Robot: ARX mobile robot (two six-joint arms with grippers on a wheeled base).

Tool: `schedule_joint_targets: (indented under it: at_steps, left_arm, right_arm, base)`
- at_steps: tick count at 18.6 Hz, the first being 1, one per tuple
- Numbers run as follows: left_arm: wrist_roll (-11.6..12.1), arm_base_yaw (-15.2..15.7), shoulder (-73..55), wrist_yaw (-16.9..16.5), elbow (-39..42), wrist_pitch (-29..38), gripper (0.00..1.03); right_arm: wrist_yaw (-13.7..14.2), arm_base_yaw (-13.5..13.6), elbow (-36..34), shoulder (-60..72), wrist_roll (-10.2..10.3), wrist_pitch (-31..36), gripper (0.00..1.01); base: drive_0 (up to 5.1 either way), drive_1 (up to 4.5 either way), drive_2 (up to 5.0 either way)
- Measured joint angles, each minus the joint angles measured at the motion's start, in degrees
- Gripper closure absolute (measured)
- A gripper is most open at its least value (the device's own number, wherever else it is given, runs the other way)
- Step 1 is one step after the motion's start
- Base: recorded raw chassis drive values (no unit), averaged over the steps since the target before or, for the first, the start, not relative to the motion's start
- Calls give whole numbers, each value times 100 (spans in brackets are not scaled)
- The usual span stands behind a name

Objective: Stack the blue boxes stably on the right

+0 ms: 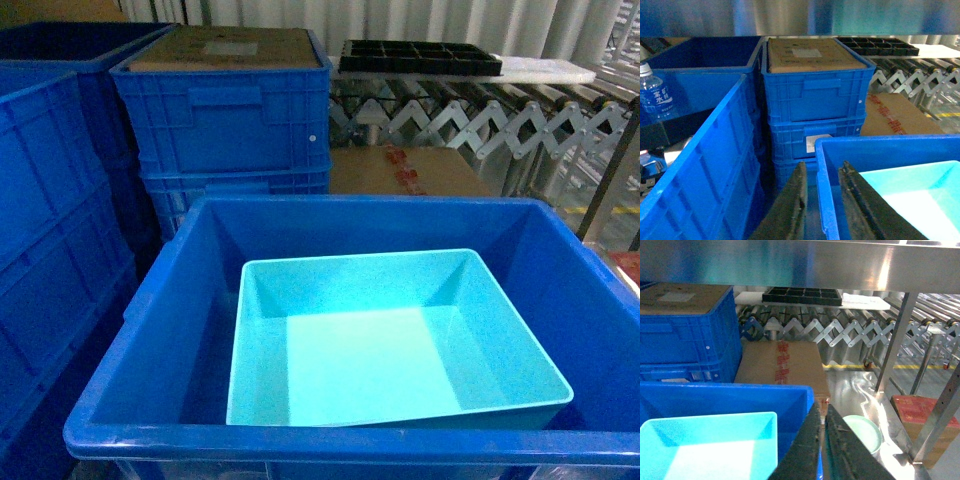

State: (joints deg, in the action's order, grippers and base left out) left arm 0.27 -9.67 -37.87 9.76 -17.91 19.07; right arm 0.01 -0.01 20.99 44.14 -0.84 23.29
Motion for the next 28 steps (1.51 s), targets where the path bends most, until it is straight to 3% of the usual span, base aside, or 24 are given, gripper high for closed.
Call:
schedule_joint_targets:
  at_steps: [1,3,6,8,9,15,24,25,28]
  left_arm:
    - [0,37,55,-31,70,15,87]
    - [-2,168,284,-155,291,74,102]
    - [-13,372,649,-345,686,107,101]
    - [-11,824,916,-876,918,44,101]
    - [-22,1008,1084,-885,1032,17,101]
    - [-22,962,1987,-977,1488,-428,101]
    - [-24,962,2806,-970,1707,-925,101]
    - [-20,962,3366,-992,1703,-1773,101]
    - [-24,962,3727,-966,1705,-1967,101]
  right_arm:
    - [2,0,-122,-92,0,44,98]
    - [2,0,-367,-278,13,105,99]
    - [2,0,-857,-649,20,162,99]
    - [2,0,-1097,-925,22,146,99]
    - [2,0,-1244,-1121,22,114,99]
    - [2,0,-1770,-2155,22,-428,99]
    - [0,0,-2024,-3136,22,-1040,99]
    - [0,0,-2024,-3248,22,-1163,99]
    - [0,0,-2024,-3460,22,-1366,99]
  base:
    - [0,0,0]
    - [0,0,0]
    - [0,0,0]
    - [0,0,0]
    - [0,0,0]
    - [0,0,0]
    - [0,0,0]
    - [0,0,0]
    - [0,0,0]
